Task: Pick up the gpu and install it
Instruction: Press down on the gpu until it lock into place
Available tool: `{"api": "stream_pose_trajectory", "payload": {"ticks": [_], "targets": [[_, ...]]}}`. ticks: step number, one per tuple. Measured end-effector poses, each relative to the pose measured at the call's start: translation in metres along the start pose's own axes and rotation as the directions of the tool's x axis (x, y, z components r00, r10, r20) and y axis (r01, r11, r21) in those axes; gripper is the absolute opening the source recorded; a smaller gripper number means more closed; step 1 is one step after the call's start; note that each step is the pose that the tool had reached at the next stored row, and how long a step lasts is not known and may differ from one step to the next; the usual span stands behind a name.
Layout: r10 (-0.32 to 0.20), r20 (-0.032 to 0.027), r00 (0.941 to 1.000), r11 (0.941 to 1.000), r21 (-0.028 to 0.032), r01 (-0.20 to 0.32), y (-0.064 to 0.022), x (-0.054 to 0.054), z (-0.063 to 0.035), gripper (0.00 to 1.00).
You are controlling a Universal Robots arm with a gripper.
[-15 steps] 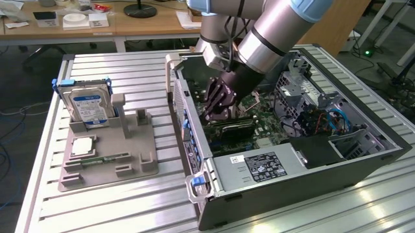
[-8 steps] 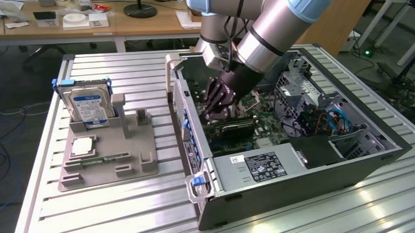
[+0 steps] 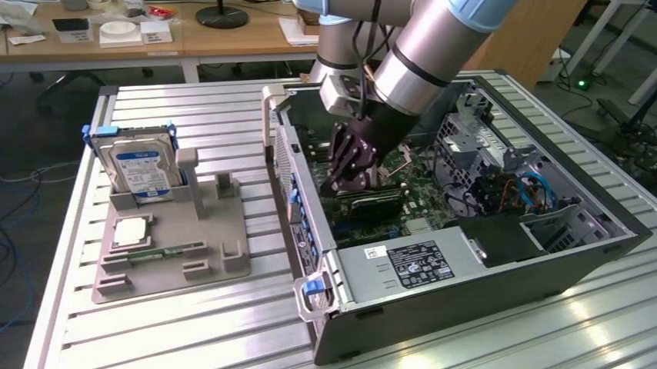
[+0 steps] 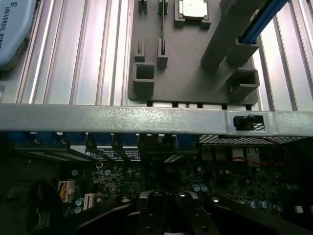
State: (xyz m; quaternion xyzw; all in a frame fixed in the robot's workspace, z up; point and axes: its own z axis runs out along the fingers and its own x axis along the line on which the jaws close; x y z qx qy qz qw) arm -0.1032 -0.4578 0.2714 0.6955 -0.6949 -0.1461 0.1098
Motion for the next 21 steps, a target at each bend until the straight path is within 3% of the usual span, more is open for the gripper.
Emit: {"api": "stream_pose_trajectory", "payload": {"ticks": [2,3,5,9,10,13,16,20,21], "targets": [[-0.004,-0.0001,1.0,0.9999,0.0162,0.004,0.0001,0.0,-0.0002,0.11],[-0.006,-0.0005,1.0,0.9998,0.0207,0.006,0.0003,-0.0001,-0.0007,0.11],[-0.007,-0.0009,1.0,0.9997,0.0254,0.007,0.0009,-0.0002,-0.0026,0.11],[-0.007,-0.001,1.0,0.9996,0.0289,0.007,0.0027,-0.0005,-0.0069,0.11],[-0.008,-0.0015,1.0,0.9992,0.0395,0.008,0.0029,-0.0005,-0.0069,0.11],[-0.015,-0.0043,0.9999,0.9956,0.0923,0.016,0.0029,-0.0004,-0.0069,0.11],[-0.021,-0.0067,0.9998,0.9904,0.1365,0.021,0.0033,-0.0004,-0.0067,0.11],[-0.026,-0.01,0.9996,0.9791,0.2014,0.028,0.0043,-0.0004,-0.006,0.11],[-0.027,-0.0107,0.9996,0.9764,0.214,0.029,0.0047,-0.0004,-0.0058,0.11]]}}
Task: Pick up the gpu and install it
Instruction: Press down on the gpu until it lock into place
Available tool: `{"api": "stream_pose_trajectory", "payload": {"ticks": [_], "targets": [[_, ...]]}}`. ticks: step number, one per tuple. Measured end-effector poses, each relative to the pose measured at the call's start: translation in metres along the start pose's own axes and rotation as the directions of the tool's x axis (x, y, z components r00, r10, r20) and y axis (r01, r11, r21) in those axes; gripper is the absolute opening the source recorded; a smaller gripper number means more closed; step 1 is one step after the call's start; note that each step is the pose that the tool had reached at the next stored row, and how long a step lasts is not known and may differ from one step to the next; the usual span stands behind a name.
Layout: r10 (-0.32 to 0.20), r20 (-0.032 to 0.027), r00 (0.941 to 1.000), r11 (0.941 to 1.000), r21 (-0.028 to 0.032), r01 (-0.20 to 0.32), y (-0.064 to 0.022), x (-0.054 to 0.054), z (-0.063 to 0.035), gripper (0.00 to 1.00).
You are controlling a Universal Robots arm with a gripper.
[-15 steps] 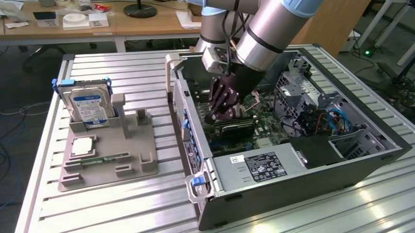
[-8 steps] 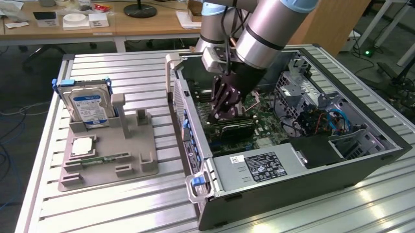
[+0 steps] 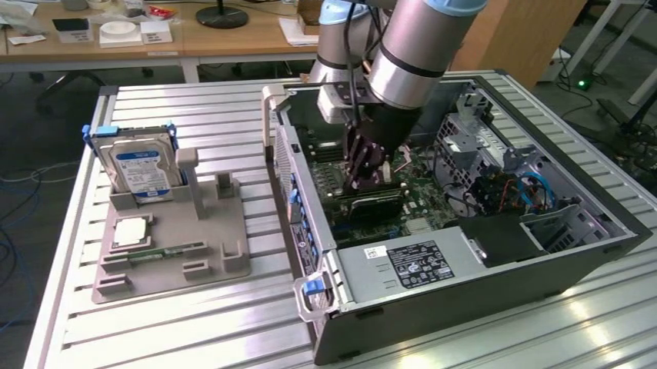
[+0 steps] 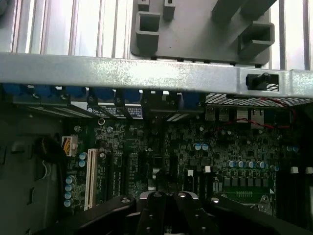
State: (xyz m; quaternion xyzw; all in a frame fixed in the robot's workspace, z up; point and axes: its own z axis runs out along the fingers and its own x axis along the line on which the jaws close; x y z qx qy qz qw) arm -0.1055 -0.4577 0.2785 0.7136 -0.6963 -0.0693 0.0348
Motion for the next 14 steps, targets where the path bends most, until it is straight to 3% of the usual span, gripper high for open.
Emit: {"api": "stream_pose_trajectory", "payload": {"ticks": [1,4,6,8,9,14], "targets": [[-0.001,-0.0005,1.0,1.0,0.0094,0.001,0.0005,0.0,0.0001,0.11],[-0.002,-0.0036,1.0,0.9995,0.0303,0.002,0.0031,-0.001,0.0008,0.11],[-0.002,-0.0088,1.0,0.999,0.0454,0.002,0.0077,-0.002,0.0023,0.11],[-0.002,-0.013,0.9999,0.9984,0.0566,0.003,0.0135,-0.002,0.0039,0.11],[-0.002,-0.0136,0.9999,0.9982,0.0592,0.003,0.0151,-0.002,0.0046,0.11],[-0.002,-0.0137,0.9999,0.9982,0.0597,0.003,0.0172,-0.002,0.0055,0.11]]}}
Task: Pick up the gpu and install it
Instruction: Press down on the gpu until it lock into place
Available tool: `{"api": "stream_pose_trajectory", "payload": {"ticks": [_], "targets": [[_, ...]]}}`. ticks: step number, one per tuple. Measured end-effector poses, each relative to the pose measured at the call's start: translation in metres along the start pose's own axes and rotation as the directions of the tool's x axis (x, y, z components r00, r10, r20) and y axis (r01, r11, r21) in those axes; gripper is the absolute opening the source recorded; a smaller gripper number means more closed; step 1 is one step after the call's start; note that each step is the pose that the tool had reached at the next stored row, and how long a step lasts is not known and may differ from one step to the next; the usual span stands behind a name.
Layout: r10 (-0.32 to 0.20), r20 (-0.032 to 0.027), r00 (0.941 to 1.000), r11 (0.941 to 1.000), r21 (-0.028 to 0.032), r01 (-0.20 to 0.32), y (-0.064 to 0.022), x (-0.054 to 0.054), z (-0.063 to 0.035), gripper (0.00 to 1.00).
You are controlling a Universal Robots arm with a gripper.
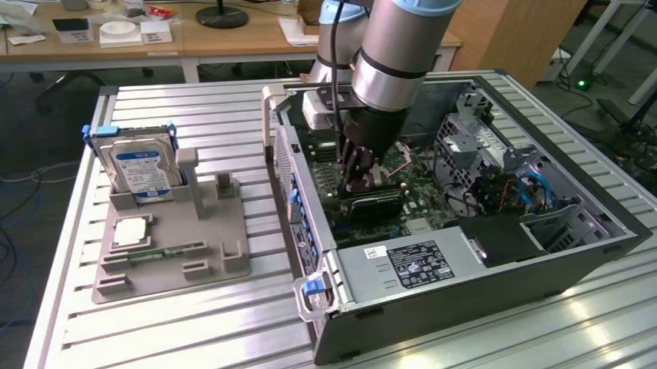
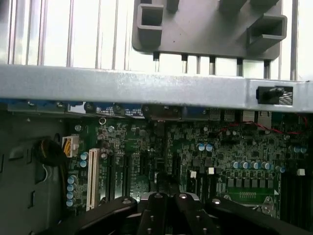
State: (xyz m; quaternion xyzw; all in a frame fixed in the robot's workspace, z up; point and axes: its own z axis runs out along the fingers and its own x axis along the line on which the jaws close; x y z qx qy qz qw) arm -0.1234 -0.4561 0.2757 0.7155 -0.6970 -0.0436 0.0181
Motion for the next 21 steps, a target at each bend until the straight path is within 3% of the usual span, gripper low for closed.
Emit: {"api": "stream_pose_trajectory", "payload": {"ticks": [4,16,21], "targets": [[0.0,0.0,1.0,1.0,0.0001,0.0,0.0068,0.0,0.002,0.11],[0.0,-0.0016,1.0,1.0,-0.0008,0.0,0.0069,0.001,0.0172,0.11],[0.0,0.003,1.0,1.0,0.0027,0.0,0.0069,0.0,0.0127,0.11]]}}
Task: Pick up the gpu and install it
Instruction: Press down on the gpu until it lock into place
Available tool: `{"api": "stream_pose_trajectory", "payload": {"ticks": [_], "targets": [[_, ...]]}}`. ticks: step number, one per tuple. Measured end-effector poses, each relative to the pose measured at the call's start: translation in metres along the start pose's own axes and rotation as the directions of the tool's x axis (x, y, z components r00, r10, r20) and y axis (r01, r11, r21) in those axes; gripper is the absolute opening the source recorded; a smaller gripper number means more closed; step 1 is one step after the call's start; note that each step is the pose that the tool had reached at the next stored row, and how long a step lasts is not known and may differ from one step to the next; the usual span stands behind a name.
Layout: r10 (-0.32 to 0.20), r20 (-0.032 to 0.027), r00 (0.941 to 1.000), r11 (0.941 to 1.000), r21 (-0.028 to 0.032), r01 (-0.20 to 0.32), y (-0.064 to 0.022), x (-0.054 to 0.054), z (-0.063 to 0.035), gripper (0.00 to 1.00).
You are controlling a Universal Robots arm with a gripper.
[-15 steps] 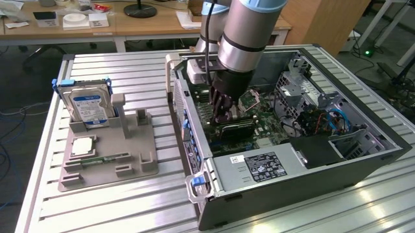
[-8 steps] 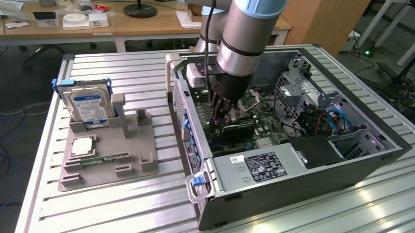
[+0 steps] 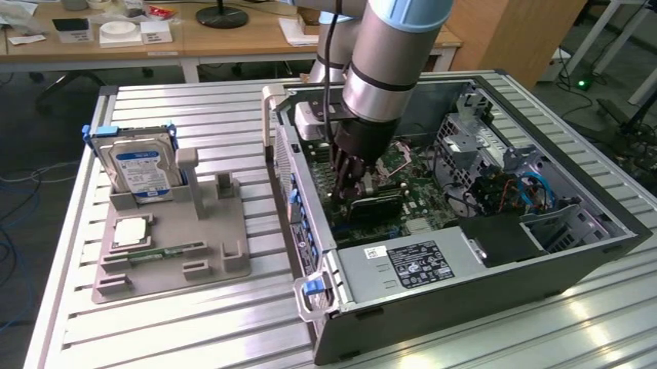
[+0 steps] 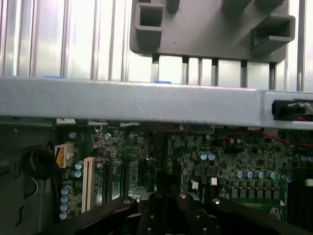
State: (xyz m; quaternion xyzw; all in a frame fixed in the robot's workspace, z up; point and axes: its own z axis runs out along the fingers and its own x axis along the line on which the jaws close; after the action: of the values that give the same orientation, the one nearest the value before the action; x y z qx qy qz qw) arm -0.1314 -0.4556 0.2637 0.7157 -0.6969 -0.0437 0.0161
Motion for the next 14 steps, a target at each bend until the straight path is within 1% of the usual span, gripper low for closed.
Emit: {"api": "stream_pose_trajectory", "payload": {"ticks": [1,3,6,14], "targets": [[0.0,-0.0012,1.0,1.0,-0.0006,0.0,0.0004,0.0001,-0.0033,0.11],[0.0,-0.0015,1.0,1.0,0.0006,0.0,0.0008,0.0,-0.007,0.11],[0.0,-0.0016,1.0,1.0,0.0014,0.0,0.0009,0.0,-0.0075,0.11],[0.0,-0.0018,1.0,1.0,0.0012,0.0,0.001,0.0,-0.0076,0.11]]}}
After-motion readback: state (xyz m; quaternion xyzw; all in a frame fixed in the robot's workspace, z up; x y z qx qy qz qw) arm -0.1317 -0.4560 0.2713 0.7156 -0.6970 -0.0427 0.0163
